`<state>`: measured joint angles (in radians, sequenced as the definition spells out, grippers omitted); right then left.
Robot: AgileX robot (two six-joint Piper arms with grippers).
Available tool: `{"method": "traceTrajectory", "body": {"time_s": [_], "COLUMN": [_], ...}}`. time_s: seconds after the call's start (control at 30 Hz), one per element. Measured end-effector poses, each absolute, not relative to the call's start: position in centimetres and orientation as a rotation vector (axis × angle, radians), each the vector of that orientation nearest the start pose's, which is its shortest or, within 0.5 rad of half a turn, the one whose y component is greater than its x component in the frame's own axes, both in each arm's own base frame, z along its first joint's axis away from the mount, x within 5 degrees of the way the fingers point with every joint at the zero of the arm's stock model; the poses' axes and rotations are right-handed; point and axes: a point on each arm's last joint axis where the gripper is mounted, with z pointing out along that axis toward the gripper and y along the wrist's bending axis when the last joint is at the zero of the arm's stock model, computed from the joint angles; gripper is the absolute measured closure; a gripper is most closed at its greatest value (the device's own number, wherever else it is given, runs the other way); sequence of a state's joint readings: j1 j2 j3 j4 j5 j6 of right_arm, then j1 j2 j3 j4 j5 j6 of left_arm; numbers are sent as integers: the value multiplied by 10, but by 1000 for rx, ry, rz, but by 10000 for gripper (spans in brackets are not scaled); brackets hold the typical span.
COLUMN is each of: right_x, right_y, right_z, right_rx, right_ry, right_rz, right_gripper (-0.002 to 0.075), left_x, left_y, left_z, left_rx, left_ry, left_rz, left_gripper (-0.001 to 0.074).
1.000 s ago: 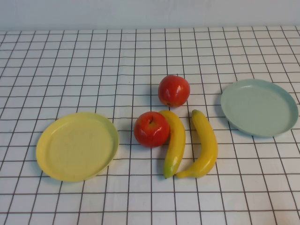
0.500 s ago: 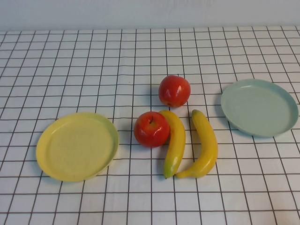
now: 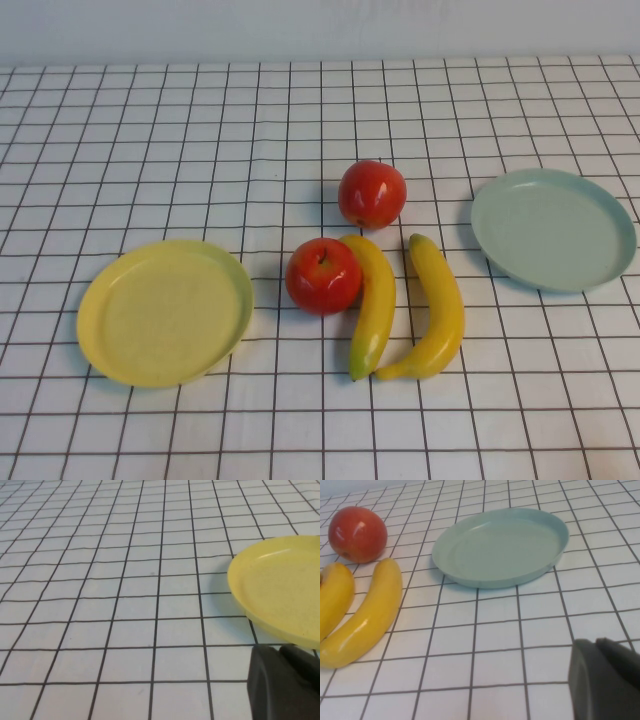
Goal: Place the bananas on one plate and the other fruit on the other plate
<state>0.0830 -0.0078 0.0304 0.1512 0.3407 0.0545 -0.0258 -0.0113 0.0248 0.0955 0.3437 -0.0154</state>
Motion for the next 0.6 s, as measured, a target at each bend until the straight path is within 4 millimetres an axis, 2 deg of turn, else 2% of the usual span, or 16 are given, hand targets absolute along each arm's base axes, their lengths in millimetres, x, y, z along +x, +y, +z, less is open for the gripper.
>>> {"method": "traceTrajectory", "body": {"time_s": [0.17, 0.23, 0.33, 0.4, 0.6], "right_x": [53, 53, 53, 53, 53], "right_y": [9, 9, 9, 9, 9], "right_z": [173, 173, 173, 173, 173], "right_rx": [70, 70, 70, 70, 70], "right_ry": [1848, 1848, 1848, 1848, 1848], "right_rz": [242, 242, 242, 242, 242], "right_gripper": [742, 742, 742, 742, 742], "left_x": [54, 54, 56, 56, 56], "left_y": [0, -3, -7, -8, -3], "left_z": [176, 179, 187, 192, 202], "left_rx": [21, -140, -478, -624, -657], "left_ry": [1829, 1785, 1658, 1578, 1442], "left_rz": [10, -172, -552, -715, -748], "left_gripper": [737, 737, 737, 737, 737]}}
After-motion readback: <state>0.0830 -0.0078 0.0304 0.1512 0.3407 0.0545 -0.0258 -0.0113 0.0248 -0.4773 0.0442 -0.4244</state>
